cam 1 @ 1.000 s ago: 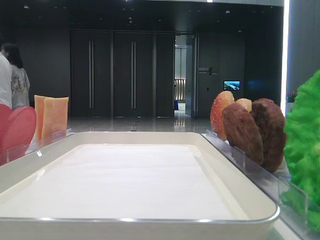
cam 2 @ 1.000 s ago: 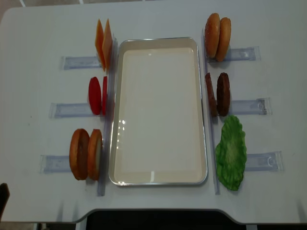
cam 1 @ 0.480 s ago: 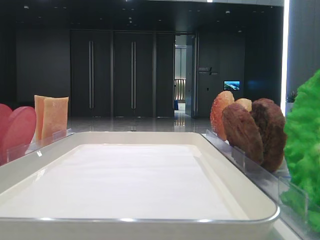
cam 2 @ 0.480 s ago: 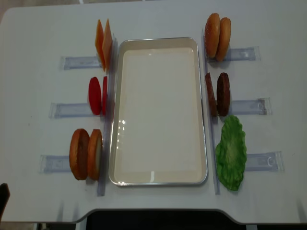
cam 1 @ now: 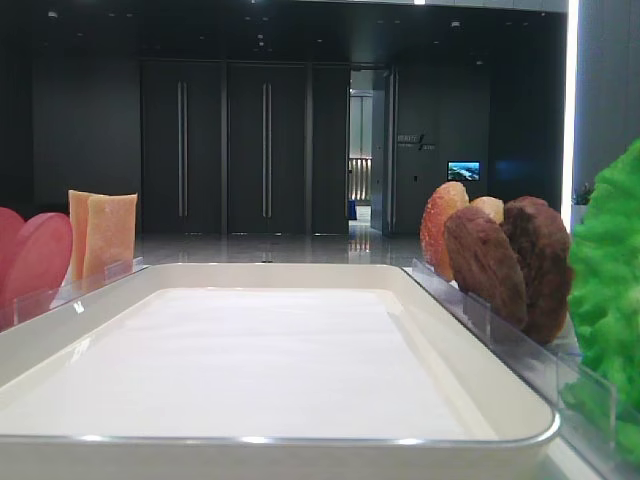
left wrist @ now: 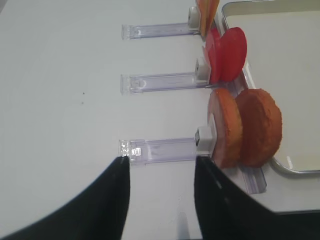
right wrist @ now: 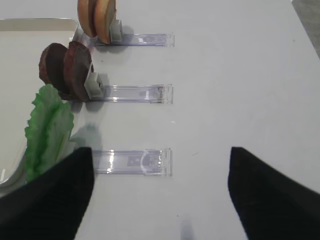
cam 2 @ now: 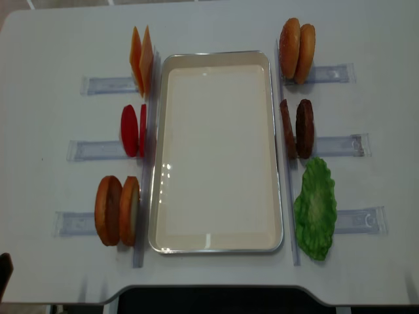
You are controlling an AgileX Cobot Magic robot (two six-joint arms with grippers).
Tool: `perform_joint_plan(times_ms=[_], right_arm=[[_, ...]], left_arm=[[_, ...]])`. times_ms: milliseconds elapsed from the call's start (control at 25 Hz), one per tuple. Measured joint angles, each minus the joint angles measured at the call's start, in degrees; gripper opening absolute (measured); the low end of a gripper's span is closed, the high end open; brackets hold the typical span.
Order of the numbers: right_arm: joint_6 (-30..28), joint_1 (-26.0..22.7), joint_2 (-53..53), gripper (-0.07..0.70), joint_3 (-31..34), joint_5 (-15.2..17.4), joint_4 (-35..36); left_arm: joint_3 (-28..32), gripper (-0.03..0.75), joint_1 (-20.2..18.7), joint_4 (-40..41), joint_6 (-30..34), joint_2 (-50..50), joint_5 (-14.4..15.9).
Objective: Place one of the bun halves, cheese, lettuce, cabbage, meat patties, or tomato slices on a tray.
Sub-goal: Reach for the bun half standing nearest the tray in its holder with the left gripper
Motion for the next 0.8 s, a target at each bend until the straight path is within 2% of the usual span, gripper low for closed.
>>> perform_joint_plan(times_ms=[120, 280, 360, 800], right_arm=[[0.00, 0.00, 0.00, 0.529, 0.00, 0.00, 0.00], [0.00, 0.00, 0.00, 0.529, 0.00, 0.00, 0.00], [0.00, 0.00, 0.00, 0.529, 0.00, 0.00, 0.00], [0.00, 0.00, 0.00, 0.529, 0.00, 0.00, 0.00]], left_arm=[[-2.47, 0.383, 0.00, 0.82, -0.91, 1.44, 2.33], [-6.11, 0.512, 0.00, 1.75, -3.81, 5.73, 6.34], [-7.76, 0.539, 0.00, 2.26, -4.54, 8.51, 6.94], [-16.77, 0.552, 0.00, 2.15, -6.25, 29.01, 6.94]])
